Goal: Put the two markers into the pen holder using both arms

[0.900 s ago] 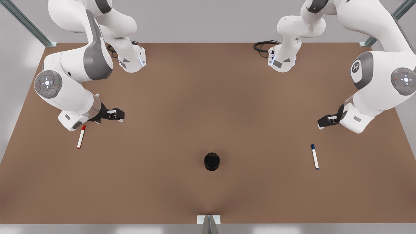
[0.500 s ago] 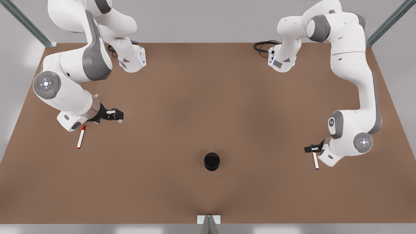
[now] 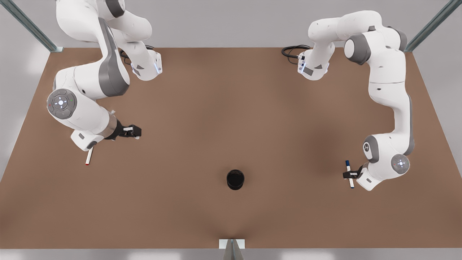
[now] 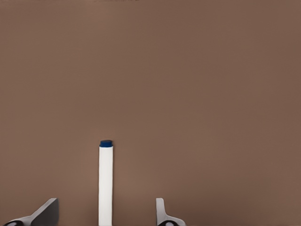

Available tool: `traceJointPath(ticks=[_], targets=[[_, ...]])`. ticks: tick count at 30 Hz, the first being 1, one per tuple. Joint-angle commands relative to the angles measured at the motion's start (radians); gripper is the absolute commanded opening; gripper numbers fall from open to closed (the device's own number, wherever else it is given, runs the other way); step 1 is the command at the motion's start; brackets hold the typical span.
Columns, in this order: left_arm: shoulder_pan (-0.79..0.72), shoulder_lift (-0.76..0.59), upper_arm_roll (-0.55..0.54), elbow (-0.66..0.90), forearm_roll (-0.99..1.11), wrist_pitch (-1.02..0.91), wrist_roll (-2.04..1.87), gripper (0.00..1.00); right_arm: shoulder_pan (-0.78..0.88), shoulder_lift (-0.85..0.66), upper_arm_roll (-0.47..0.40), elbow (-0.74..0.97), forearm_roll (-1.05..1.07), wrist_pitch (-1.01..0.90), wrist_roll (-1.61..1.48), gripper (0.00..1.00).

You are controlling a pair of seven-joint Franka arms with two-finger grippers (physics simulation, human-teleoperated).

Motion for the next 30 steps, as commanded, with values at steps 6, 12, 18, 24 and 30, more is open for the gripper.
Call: traceJointPath(ticks=[6,12,18,24,30], targets=[[0.001,0.080,0.000,0.100,0.000,0.039,0.145,0.90,-0.128,0.013,0.001,-0.321,-0.019,0.331,0.060,1.00],[0.018,0.116,-0.002,0.147,-0.002,0.039,0.142,0.81,-0.269,-0.056,0.001,-0.530,-0.040,0.453,-0.104,1.00],[0.016,0.123,-0.003,0.147,-0.003,0.037,0.112,0.75,-0.332,-0.076,0.001,-0.719,-0.082,0.699,-0.182,1.00],[0.016,0.123,-0.002,0.146,-0.008,0.037,0.112,0.69,-0.457,0.112,-0.012,-0.673,-0.097,0.864,-0.312,1.00],[0.016,0.136,-0.003,0.143,-0.008,0.037,0.104,0.62,-0.589,0.178,-0.005,-0.679,-0.095,0.975,-0.607,1.00]])
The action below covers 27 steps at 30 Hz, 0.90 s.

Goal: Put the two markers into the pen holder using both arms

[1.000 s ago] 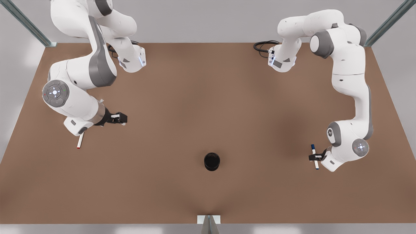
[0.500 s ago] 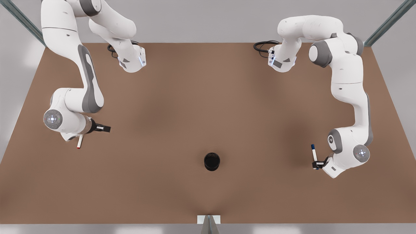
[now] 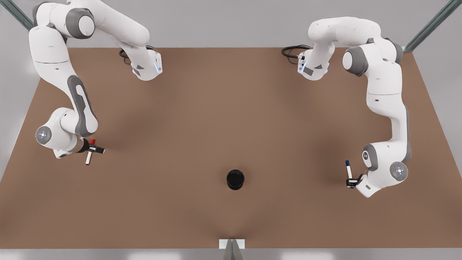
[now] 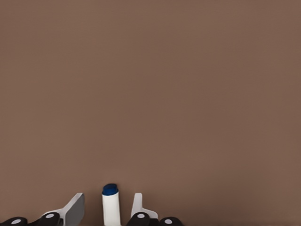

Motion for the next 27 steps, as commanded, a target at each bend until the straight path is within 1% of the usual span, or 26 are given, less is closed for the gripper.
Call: traceJointPath(ticks=[1,2,4,5,6,7,8,10,12,14,17,18,20,22,24,26,27], targets=[[0.001,0.005,0.001,0.002,0.002,0.000,0.005,0.62,-0.014,0.029,0.000,0.018,0.000,0.135,-0.407,1.00],[0.002,0.005,-0.001,0.000,0.002,0.000,0.003,0.62,-0.017,0.035,-0.003,0.026,0.000,0.135,-0.423,1.00],[0.000,0.005,0.001,0.002,0.005,0.000,0.002,0.56,-0.048,0.081,-0.006,0.056,0.000,0.164,-0.481,1.00],[0.000,0.005,0.001,0.002,0.005,0.000,0.002,0.54,-0.048,0.081,-0.006,0.056,0.000,0.164,-0.484,0.99],[0.000,0.005,-0.001,0.002,0.005,0.000,0.002,0.50,-0.049,0.081,-0.006,0.055,0.000,0.164,-0.486,0.93],[0.000,0.005,0.001,0.002,0.005,0.000,0.002,0.47,-0.051,0.080,-0.004,0.050,-0.002,0.163,-0.486,0.84],[-0.002,0.005,0.001,0.002,0.005,0.000,0.002,0.44,-0.051,0.077,-0.006,0.047,-0.002,0.163,-0.486,0.78],[-0.002,0.005,0.001,0.002,0.005,0.000,0.002,0.41,-0.051,0.080,-0.004,0.046,-0.002,0.166,-0.486,0.76],[-0.002,0.005,0.001,0.002,0.007,0.000,0.002,0.41,-0.051,0.084,-0.006,0.047,-0.002,0.167,-0.486,0.70],[-0.002,0.005,0.001,0.002,0.005,0.000,0.002,0.41,-0.051,0.092,-0.006,0.047,-0.002,0.184,-0.486,0.68],[-0.002,0.008,0.001,0.002,0.005,0.000,0.002,0.41,-0.051,0.092,-0.006,0.047,-0.014,0.184,-0.486,0.54],[-0.002,0.008,0.001,0.002,0.007,0.000,0.002,0.41,-0.051,0.092,-0.004,0.047,-0.014,0.184,-0.486,0.47],[-0.002,0.008,0.001,0.002,0.007,0.000,0.002,0.40,-0.052,0.092,-0.004,0.047,-0.014,0.184,-0.486,0.36],[-0.003,0.008,0.001,0.002,0.007,0.000,-0.010,0.33,-0.052,0.092,-0.004,0.047,-0.014,0.182,-0.484,0.29],[-0.003,0.008,0.001,0.002,0.007,0.000,-0.012,0.29,-0.052,0.092,-0.004,0.047,-0.014,0.182,-0.481,0.23],[-0.005,0.008,0.001,0.002,0.008,0.000,-0.020,0.27,-0.052,0.091,-0.004,0.049,-0.014,0.181,-0.479,0.21],[-0.005,0.008,0.001,0.002,0.008,0.000,-0.020,0.23,-0.052,0.078,0.003,0.052,-0.012,0.176,-0.475,0.21]])
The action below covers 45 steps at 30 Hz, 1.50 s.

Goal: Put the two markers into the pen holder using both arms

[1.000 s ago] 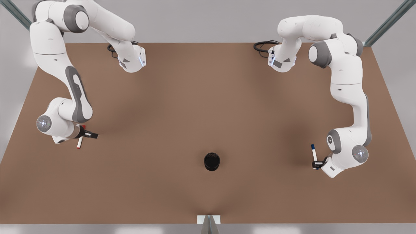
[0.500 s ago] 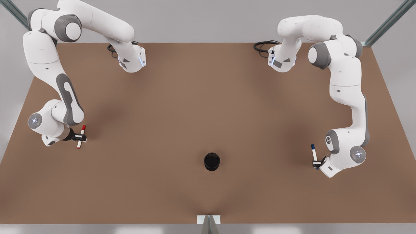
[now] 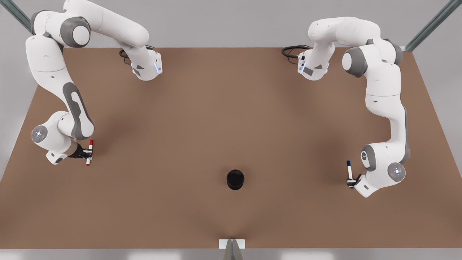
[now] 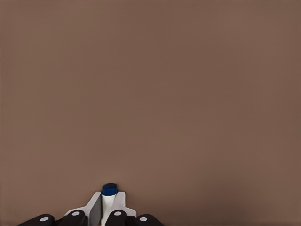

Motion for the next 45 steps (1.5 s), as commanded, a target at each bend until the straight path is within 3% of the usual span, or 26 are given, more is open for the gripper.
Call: traceJointPath(ticks=[1,6,10,13,15,18,21,27,30,33,36,39,45], targets=[[0.000,-0.001,0.000,0.001,-0.004,-0.002,-0.011,0.21,0.001,-0.021,0.005,0.002,-0.006,-0.008,-0.088,0.21],[0.000,-0.023,-0.003,0.002,-0.005,-0.014,-0.002,0.21,0.001,-0.153,0.106,0.008,-0.003,-0.177,0.009,0.21],[0.001,-0.061,-0.031,0.002,-0.013,-0.028,0.095,0.21,0.001,-0.229,0.281,0.108,0.005,-0.346,0.081,0.21],[0.013,-0.087,-0.084,0.004,-0.015,-0.028,0.112,0.21,0.001,-0.289,0.393,0.102,0.112,-0.372,0.115,0.21],[0.024,-0.099,-0.084,0.005,-0.145,-0.028,0.243,0.21,0.001,-0.298,0.456,0.099,0.155,-0.340,0.153,0.21],[0.036,-0.132,-0.087,0.005,-0.269,-0.060,0.368,0.21,0.017,-0.268,0.540,0.094,0.155,-0.145,0.204,0.21],[0.085,-0.144,-0.153,0.024,-0.383,-0.091,0.559,0.21,0.038,-0.194,0.622,0.095,0.153,0.036,0.256,0.21],[0.127,-0.136,-0.248,0.077,-0.466,-0.106,0.975,0.21,0.196,-0.107,0.608,0.148,0.127,0.203,0.319,0.21],[0.182,-0.125,-0.330,0.114,-0.482,-0.146,1.095,0.21,0.377,0.119,0.596,0.348,0.052,0.386,0.317,0.21],[0.277,-0.125,-0.429,0.114,-0.522,-0.163,1.280,0.21,0.572,0.220,0.505,0.563,0.014,0.412,0.330,0.21],[0.285,-0.127,-0.431,0.114,-0.674,-0.174,1.532,0.21,0.764,0.264,0.367,0.704,0.012,0.412,0.455,0.21],[0.280,-0.125,-0.429,0.111,-0.700,-0.174,1.620,0.21,0.911,0.366,0.254,0.842,0.012,0.462,0.524,0.21],[0.282,-0.113,-0.428,0.103,-0.699,-0.181,1.672,0.21,0.931,0.410,0.230,0.832,0.008,0.570,0.541,0.22]])
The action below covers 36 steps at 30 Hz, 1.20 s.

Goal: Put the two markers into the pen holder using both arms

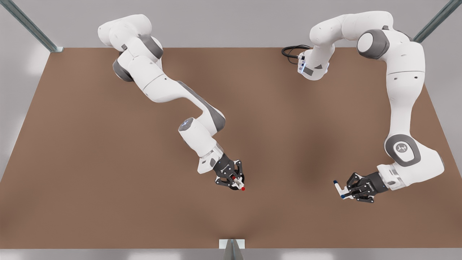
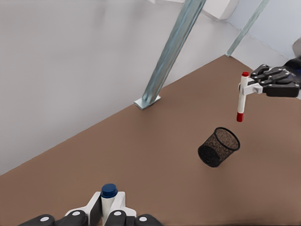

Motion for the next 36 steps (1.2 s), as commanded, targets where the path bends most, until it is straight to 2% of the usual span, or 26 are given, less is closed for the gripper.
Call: traceJointPath(ticks=[1,5,7,8,9,12,13,15,17,18,19,20,21,23,31,36], targets=[[0.001,0.002,0.001,0.000,-0.015,-0.029,0.614,0.21,0.001,0.005,-0.002,-0.001,-0.002,0.105,0.206,0.22],[0.001,0.005,0.003,-0.001,-0.012,-0.032,0.623,0.21,0.003,0.044,-0.002,-0.029,-0.060,0.196,0.205,0.23],[-0.001,0.006,0.004,0.000,-0.012,-0.032,0.636,0.21,0.013,0.050,-0.017,-0.063,-0.065,0.257,0.203,0.27],[-0.001,0.006,0.004,0.000,-0.012,-0.032,0.637,0.21,0.020,0.050,-0.031,-0.077,-0.066,0.268,0.202,0.43],[-0.001,0.006,0.004,-0.002,-0.012,-0.032,0.639,0.21,0.023,0.050,-0.045,-0.101,-0.066,0.311,0.202,1.00],[-0.001,0.006,0.004,-0.002,-0.012,-0.032,0.639,0.21,0.012,0.045,-0.046,-0.109,-0.085,0.314,0.197,1.00],[-0.001,0.006,0.004,-0.002,-0.012,-0.032,0.639,0.21,0.007,0.030,-0.046,-0.101,-0.089,0.241,0.197,1.00],[-0.002,0.005,0.003,0.000,-0.013,-0.030,0.634,0.21,-0.074,-0.176,-0.043,-0.110,-0.128,-0.176,0.200,1.00],[-0.019,0.000,-0.030,0.000,-0.039,-0.030,0.591,0.21,-0.198,-0.450,-0.031,-0.115,-0.118,-0.822,0.209,1.00],[-0.056,0.002,-0.033,0.000,-0.084,-0.023,0.574,0.21,-0.319,-0.557,-0.019,-0.116,-0.036,-1.115,0.200,1.00],[-0.112,0.000,-0.033,0.002,-0.114,0.020,0.518,0.21,-0.384,-0.724,-0.072,-0.226,-0.017,-1.266,0.197,1.00],[-0.186,0.000,-0.036,0.003,-0.125,0.092,0.420,0.21,-0.381,-0.809,-0.181,-0.345,-0.014,-1.315,0.186,1.00],[-0.257,0.000,-0.036,0.003,-0.159,0.167,0.346,0.21,-0.381,-0.820,-0.241,-0.360,0.001,-1.373,0.168,1.00],[-0.358,0.000,-0.036,0.006,-0.185,0.270,0.179,0.21,-0.319,-0.846,-0.365,-0.445,0.055,-1.369,0.113,1.00],[-0.606,0.034,-0.034,0.008,-0.262,0.667,-0.041,0.21,-0.312,-0.814,-0.347,-0.434,0.101,-1.375,0.120,1.00],[-0.689,0.071,-0.033,0.002,-0.311,0.800,-0.042,0.21,-0.312,-0.814,-0.345,-0.432,0.101,-1.376,0.117,1.00]])
